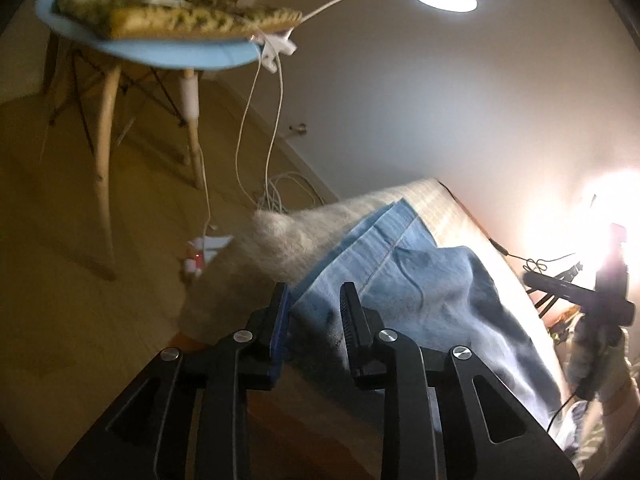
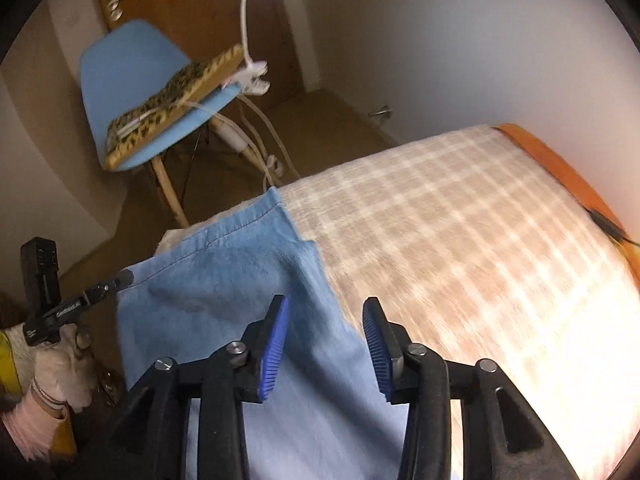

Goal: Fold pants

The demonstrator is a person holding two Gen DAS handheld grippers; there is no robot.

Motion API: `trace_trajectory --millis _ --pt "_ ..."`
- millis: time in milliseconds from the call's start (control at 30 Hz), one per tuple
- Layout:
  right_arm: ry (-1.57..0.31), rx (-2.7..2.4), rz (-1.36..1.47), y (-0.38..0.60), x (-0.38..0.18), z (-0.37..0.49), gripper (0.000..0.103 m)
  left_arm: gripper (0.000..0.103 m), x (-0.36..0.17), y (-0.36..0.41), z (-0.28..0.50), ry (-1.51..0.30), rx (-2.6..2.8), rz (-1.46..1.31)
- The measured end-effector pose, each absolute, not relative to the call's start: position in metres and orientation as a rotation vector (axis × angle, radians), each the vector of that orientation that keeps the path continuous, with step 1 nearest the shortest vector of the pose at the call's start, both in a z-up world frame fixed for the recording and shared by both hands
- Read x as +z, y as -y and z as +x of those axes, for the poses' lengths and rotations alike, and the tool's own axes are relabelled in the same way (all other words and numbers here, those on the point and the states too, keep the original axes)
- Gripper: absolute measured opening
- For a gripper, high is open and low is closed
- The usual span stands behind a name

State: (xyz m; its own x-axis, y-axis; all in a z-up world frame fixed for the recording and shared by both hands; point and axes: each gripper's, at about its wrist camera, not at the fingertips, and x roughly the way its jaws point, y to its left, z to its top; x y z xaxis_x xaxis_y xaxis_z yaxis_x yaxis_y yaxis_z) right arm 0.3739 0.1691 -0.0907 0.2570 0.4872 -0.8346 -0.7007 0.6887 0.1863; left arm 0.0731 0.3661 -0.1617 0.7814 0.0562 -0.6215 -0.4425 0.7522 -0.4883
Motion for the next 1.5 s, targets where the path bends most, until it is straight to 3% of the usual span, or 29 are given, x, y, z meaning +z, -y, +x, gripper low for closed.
trace_trajectory --millis 200,300,433,700,1067,1367,1500 --pt "-0.944 0.731 -0.118 -0.089 -0.03 0.323 0.065 0.041 -0.124 -0.331 0.08 -0.611 0.14 -0.566" --pt "-0.9 0.661 -0.073 -0.041 0.002 0.298 0.067 0.056 -0.105 -0.302 0.087 -0.608 0.024 -0.547" --pt "-0.856 0.53 -0.025 0.032 0.038 0.265 0.068 0.066 -0.087 -0.26 0.101 -0.611 -0.119 -0.557" --pt "-0.87 0.205 0.075 0.171 0.057 0.223 0.07 0.067 -0.079 -0.155 0.131 -0.717 -0.382 -0.495" --pt "-1.013 -0.242 0.317 0.347 -0.005 0.237 0.07 0.067 -0.114 -0.01 0.16 -0.964 -0.685 -0.342" --pt "-1.128 -0.439 0.471 0.392 -0.077 0.286 0.07 0.067 -0.141 0.033 0.159 -1.078 -0.784 -0.211" --pt "-1.162 -0.522 0.391 0.383 -0.096 0.312 0.071 0.067 -0.141 0.045 0.155 -1.068 -0.799 -0.099"
